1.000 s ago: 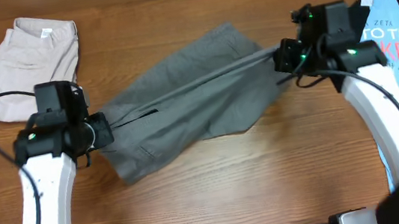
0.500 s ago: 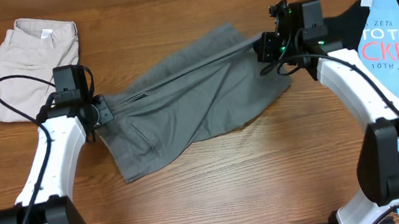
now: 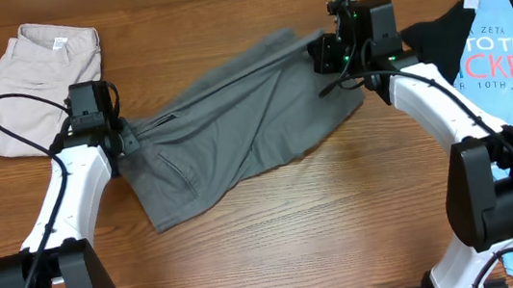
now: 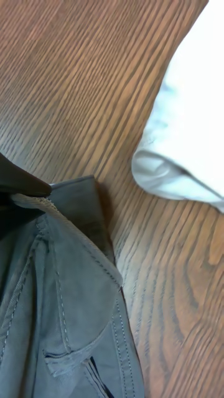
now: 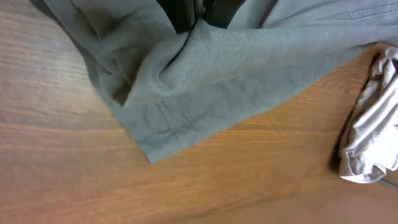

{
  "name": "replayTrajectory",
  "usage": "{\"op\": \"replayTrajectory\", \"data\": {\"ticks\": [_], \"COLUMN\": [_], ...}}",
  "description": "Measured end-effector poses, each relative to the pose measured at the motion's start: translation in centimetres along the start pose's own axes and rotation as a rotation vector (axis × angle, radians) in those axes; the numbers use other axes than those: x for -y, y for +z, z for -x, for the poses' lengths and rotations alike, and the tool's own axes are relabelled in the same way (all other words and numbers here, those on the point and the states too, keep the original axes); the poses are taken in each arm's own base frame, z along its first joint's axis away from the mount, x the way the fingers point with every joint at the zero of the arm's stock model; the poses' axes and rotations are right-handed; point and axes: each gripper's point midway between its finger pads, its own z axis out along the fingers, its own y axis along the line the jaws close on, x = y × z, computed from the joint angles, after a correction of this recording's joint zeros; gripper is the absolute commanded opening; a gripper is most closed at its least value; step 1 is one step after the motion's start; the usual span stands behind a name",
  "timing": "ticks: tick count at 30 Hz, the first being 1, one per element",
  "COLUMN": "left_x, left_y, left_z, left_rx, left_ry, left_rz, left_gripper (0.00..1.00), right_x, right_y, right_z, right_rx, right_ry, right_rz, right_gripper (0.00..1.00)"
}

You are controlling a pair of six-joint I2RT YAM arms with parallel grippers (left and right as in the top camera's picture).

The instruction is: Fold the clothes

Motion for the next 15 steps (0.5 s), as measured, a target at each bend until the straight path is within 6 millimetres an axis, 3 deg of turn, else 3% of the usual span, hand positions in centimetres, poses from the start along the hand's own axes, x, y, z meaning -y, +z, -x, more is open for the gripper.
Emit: {"op": "replayTrajectory", "data": {"ticks": [1, 2, 3, 4, 6, 10, 13, 15], "left_x": [-0.1, -0.2, -0.4, -0.9, -1.4, -1.8, -1.4, -0.5], "left_y": [0.0, 0.0, 0.0, 0.1, 0.1, 0.1, -0.2, -0.6], "left_z": [0.0, 0.1, 0.2, 0.3, 0.4, -0.8, -2.2, -2.8], "left_rx": [0.002, 0.004, 0.006, 0.012, 0.015, -0.039, -0.109, -0.152], "left_ry": [-0.001, -0.005, -0.006, -0.019, -0.034, -0.042, -0.032, -0.019], "left_rz": [0.004, 0.007, 0.015, 0.033, 0.05, 0.057, 0.03, -0.028], "left_gripper": [0.22, 0.43, 0.75, 0.87, 0.98, 1.0, 1.0, 1.0], "right_x": [-0.2, -0.3, -0.3, -0.1, 0.2, 0.8, 1.8, 2.5], "right_y": [0.2, 0.4, 0.6, 1.0, 1.2, 1.1, -0.2, -1.3], "right_z": [0.1, 0.3, 0.3, 0.3, 0.0, -1.9, -4.5, -5.1], "right_rx": [0.007, 0.017, 0.022, 0.027, 0.02, -0.068, -0.214, -0.265], "right_ry": [-0.006, -0.013, -0.015, -0.017, -0.013, 0.019, 0.078, 0.09], "right_rz": [0.005, 0.007, 0.007, -0.001, -0.011, -0.034, -0.084, -0.108], "right_gripper": [0.41, 0.86, 1.0, 1.0, 1.0, 1.0, 1.0, 1.0]}}
